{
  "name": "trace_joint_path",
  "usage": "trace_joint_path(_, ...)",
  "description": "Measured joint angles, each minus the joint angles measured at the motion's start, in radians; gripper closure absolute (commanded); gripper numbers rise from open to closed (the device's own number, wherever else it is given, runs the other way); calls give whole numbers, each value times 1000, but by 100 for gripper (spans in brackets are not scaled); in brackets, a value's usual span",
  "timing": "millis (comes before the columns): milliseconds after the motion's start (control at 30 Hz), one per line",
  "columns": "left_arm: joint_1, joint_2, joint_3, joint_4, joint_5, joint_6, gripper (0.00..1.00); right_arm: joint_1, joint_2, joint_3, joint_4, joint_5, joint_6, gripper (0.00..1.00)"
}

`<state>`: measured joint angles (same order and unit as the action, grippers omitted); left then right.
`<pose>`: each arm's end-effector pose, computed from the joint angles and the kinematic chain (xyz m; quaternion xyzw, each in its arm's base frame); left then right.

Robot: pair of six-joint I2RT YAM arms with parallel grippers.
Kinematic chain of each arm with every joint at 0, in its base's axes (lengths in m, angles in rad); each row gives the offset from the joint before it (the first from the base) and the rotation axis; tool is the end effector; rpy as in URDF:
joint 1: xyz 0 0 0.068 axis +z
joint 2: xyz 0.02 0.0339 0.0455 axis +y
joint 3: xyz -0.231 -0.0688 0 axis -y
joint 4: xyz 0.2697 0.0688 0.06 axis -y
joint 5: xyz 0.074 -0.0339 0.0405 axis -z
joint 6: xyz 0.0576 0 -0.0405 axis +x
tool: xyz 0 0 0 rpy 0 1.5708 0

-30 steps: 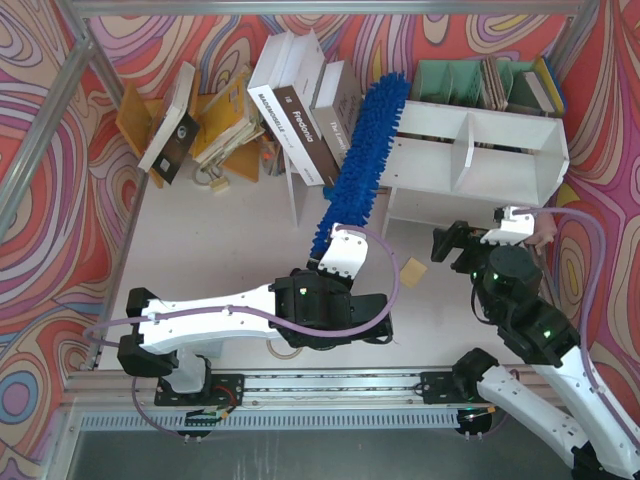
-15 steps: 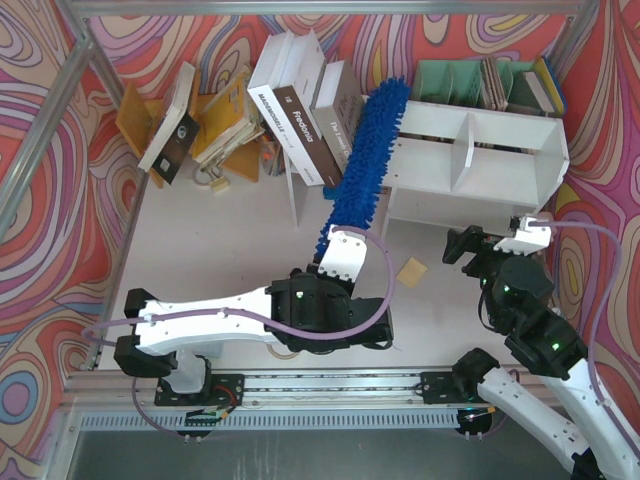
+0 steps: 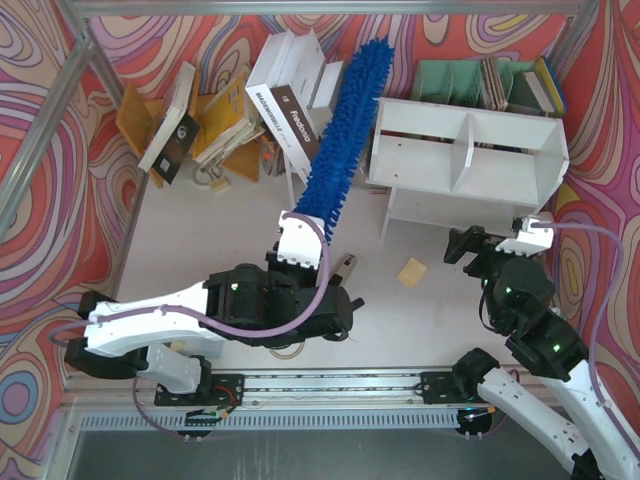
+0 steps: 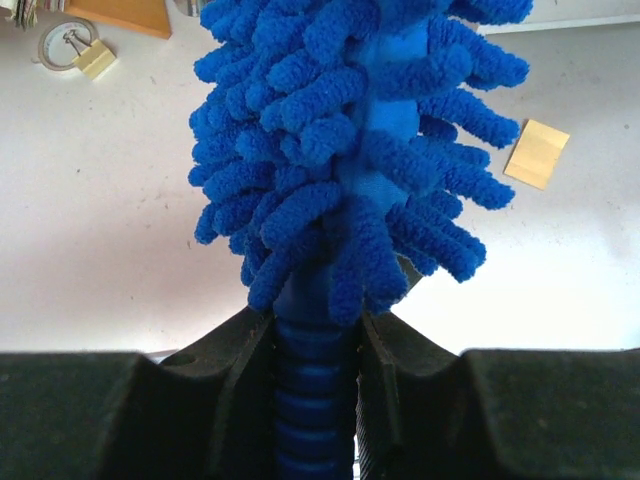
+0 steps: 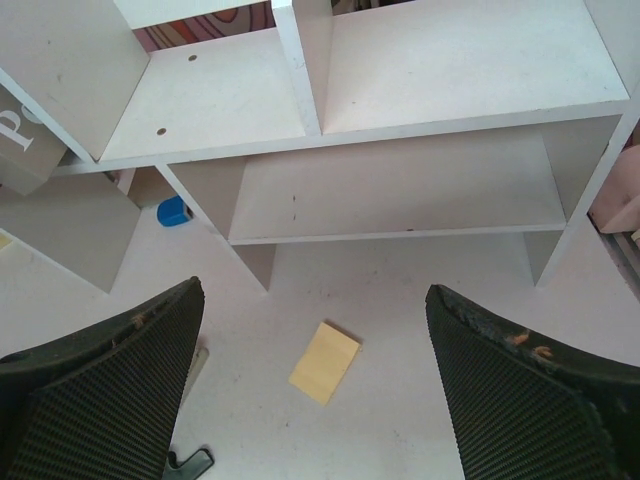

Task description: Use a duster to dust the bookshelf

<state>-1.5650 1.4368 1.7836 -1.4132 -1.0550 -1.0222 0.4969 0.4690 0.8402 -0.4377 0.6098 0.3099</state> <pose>0.0517 -0.2716 0.4009 0.1033 0.8398 -0.0740 0.5278 0.1603 0.0494 0.3636 0.1392 0.7127 0.0542 0.6854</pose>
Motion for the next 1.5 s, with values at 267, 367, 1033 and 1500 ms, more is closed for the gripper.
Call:
trace_joint_path(267, 13, 74, -37, 113, 32, 63, 100, 0, -3, -4, 10, 3, 0, 19)
trace_joint_path(367, 15, 140, -37, 150, 64, 87, 100, 0, -3, -4, 11, 6, 0, 18)
trace_joint_path(1033, 40, 17, -30, 148, 21, 145, 100, 0, -4, -5, 12, 19, 0, 18)
trace_joint_path(1500, 68, 30, -159, 214, 79, 144, 100, 0, -11, -8, 13, 23, 0, 19)
